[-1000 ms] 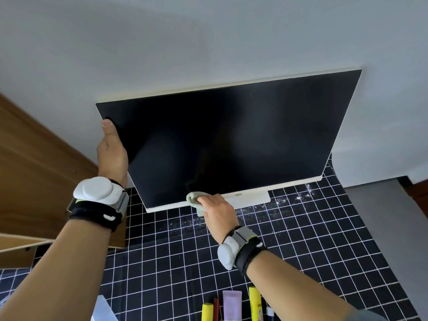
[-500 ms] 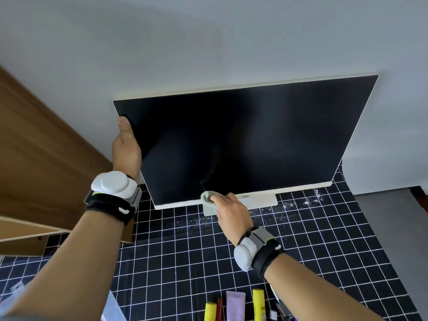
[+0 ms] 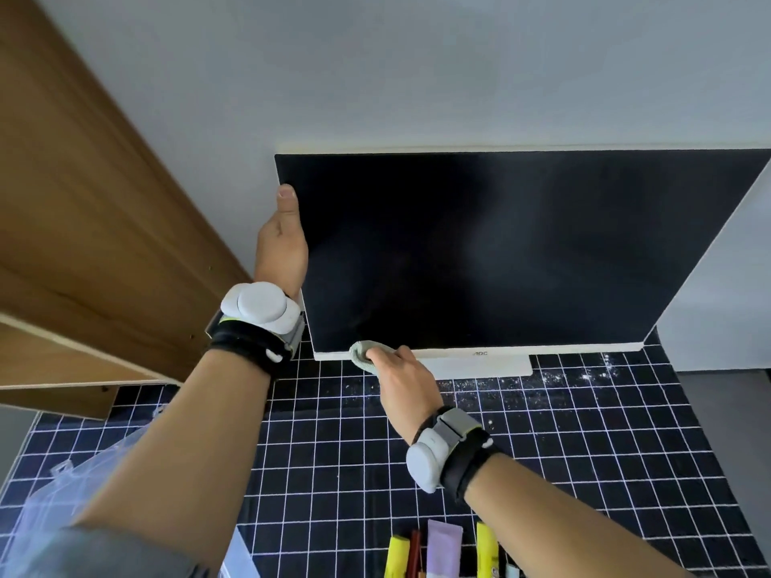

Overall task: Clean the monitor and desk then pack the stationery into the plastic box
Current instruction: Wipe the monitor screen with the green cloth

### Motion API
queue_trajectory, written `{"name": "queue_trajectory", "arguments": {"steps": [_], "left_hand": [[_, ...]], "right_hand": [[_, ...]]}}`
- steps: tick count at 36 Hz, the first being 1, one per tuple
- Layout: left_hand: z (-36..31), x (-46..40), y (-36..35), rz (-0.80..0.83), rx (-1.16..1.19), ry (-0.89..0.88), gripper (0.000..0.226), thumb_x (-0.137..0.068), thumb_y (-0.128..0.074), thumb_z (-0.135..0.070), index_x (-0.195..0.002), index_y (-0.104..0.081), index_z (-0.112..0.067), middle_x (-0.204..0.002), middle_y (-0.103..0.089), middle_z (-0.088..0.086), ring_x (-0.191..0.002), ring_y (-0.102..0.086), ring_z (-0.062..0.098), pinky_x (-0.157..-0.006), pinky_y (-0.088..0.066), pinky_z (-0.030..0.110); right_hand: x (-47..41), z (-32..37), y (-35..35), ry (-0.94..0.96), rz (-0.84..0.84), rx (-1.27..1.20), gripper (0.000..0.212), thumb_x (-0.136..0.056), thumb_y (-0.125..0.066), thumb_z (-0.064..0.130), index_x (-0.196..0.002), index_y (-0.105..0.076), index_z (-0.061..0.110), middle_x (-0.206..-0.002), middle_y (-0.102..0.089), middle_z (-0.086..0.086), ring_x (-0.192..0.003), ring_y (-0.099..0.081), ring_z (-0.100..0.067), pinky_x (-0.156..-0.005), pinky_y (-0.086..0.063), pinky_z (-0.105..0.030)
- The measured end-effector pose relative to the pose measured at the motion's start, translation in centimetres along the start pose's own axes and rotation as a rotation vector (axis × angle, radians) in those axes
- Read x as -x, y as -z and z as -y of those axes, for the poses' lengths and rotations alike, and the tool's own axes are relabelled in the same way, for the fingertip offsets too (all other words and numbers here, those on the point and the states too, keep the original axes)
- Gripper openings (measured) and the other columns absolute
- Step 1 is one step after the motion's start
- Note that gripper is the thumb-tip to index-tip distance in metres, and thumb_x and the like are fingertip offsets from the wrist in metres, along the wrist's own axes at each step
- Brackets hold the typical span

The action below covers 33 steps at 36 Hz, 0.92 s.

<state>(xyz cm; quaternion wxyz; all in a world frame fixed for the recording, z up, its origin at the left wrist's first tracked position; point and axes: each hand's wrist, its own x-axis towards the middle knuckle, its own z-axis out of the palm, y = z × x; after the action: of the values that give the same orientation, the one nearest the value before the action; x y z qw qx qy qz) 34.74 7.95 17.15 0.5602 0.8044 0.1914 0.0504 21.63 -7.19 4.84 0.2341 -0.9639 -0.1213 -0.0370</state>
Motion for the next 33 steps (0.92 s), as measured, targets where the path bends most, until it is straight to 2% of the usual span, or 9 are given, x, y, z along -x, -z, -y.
{"name": "queue_trajectory", "arguments": {"steps": [4, 6, 8, 14, 17, 23, 27, 30, 33], "left_hand": [[0.4, -0.4, 0.3, 0.007, 0.047, -0.030, 0.060, -0.098, -0.025, -0.068, -0.093, -0.054, -0.016, -0.098, -0.056, -0.002, -0.090, -0.051, 0.015, -0.089, -0.042, 0.029], [0.4, -0.3, 0.3, 0.022, 0.057, -0.028, 0.071, -0.098, -0.024, -0.068, -0.110, -0.065, -0.011, -0.117, -0.065, 0.000, -0.108, -0.058, 0.017, -0.104, -0.042, 0.034], [0.2, -0.2, 0.4, 0.030, 0.065, -0.019, 0.077, -0.097, -0.024, -0.069, -0.130, -0.063, -0.012, -0.134, -0.062, 0.006, -0.127, -0.054, 0.022, -0.113, -0.038, 0.040], [-0.2, 0.3, 0.7, 0.033, 0.054, -0.024, 0.074, -0.100, -0.024, -0.064, -0.135, -0.058, -0.009, -0.140, -0.057, 0.011, -0.133, -0.049, 0.027, -0.115, -0.034, 0.041], [-0.5, 0.5, 1.0, 0.041, 0.037, -0.033, 0.074, -0.101, -0.026, -0.062, -0.136, -0.055, -0.004, -0.141, -0.055, 0.015, -0.134, -0.047, 0.030, -0.114, -0.034, 0.041], [-0.6, 0.6, 0.9, 0.062, 0.052, -0.036, 0.075, -0.101, -0.026, -0.061, -0.134, -0.053, 0.001, -0.141, -0.054, 0.017, -0.134, -0.046, 0.032, -0.113, -0.035, 0.043], [-0.3, 0.4, 0.8, 0.071, 0.080, -0.012, 0.076, -0.099, -0.028, -0.066, -0.135, -0.057, -0.006, -0.140, -0.056, 0.013, -0.134, -0.048, 0.029, -0.114, -0.036, 0.044], [-0.1, 0.6, 0.8, 0.072, 0.115, 0.002, 0.076, -0.096, -0.030, -0.069, -0.135, -0.059, -0.011, -0.141, -0.057, 0.007, -0.135, -0.049, 0.024, -0.115, -0.036, 0.043], [-0.2, 1.0, 0.7, 0.044, 0.121, 0.011, 0.081, -0.097, -0.030, -0.068, -0.133, -0.054, 0.000, -0.141, -0.051, 0.016, -0.134, -0.045, 0.030, -0.114, -0.036, 0.047]], "right_hand": [[-0.8, 1.8, -1.3, 0.022, 0.054, -0.010, 0.056, -0.048, -0.071, -0.017, -0.093, -0.062, 0.015, -0.067, -0.062, -0.002, -0.066, -0.059, -0.025, -0.041, -0.051, -0.035], [-1.1, 2.8, -1.9, 0.028, 0.073, -0.013, 0.056, -0.049, -0.070, -0.017, -0.095, -0.062, 0.015, -0.067, -0.062, -0.004, -0.068, -0.059, -0.026, -0.042, -0.052, -0.036], [-1.5, 4.0, -2.4, 0.034, 0.084, -0.031, 0.055, -0.050, -0.071, -0.015, -0.096, -0.062, 0.014, -0.066, -0.061, -0.005, -0.066, -0.060, -0.026, -0.042, -0.052, -0.035], [-2.7, 7.7, -3.6, 0.064, 0.167, -0.105, 0.045, -0.074, -0.054, -0.014, -0.110, -0.061, 0.011, -0.085, -0.063, -0.017, -0.082, -0.061, -0.036, -0.057, -0.055, -0.044], [-2.3, 8.1, -4.2, 0.122, 0.222, -0.109, 0.038, -0.075, -0.059, -0.009, -0.105, -0.062, 0.014, -0.087, -0.064, -0.014, -0.078, -0.064, -0.036, -0.059, -0.056, -0.040], [0.7, 5.7, -4.4, 0.112, 0.377, -0.099, 0.041, -0.081, -0.064, 0.000, -0.118, -0.056, 0.015, -0.084, -0.053, -0.007, -0.084, -0.057, -0.030, -0.062, -0.050, -0.036], [3.0, 2.9, -3.9, -0.001, 0.369, -0.115, 0.040, -0.086, -0.056, 0.005, -0.121, -0.052, 0.021, -0.100, -0.055, -0.008, -0.085, -0.059, -0.029, -0.067, -0.046, -0.037], [4.5, 0.4, -2.9, -0.072, 0.327, -0.154, 0.034, -0.089, -0.050, 0.007, -0.118, -0.050, 0.025, -0.095, -0.056, -0.009, -0.083, -0.057, -0.028, -0.066, -0.043, -0.036], [5.6, -2.3, -1.8, -0.169, 0.258, -0.195, 0.030, -0.090, -0.048, 0.007, -0.111, -0.051, 0.028, -0.088, -0.058, -0.006, -0.078, -0.055, -0.024, -0.067, -0.046, -0.039]]}}
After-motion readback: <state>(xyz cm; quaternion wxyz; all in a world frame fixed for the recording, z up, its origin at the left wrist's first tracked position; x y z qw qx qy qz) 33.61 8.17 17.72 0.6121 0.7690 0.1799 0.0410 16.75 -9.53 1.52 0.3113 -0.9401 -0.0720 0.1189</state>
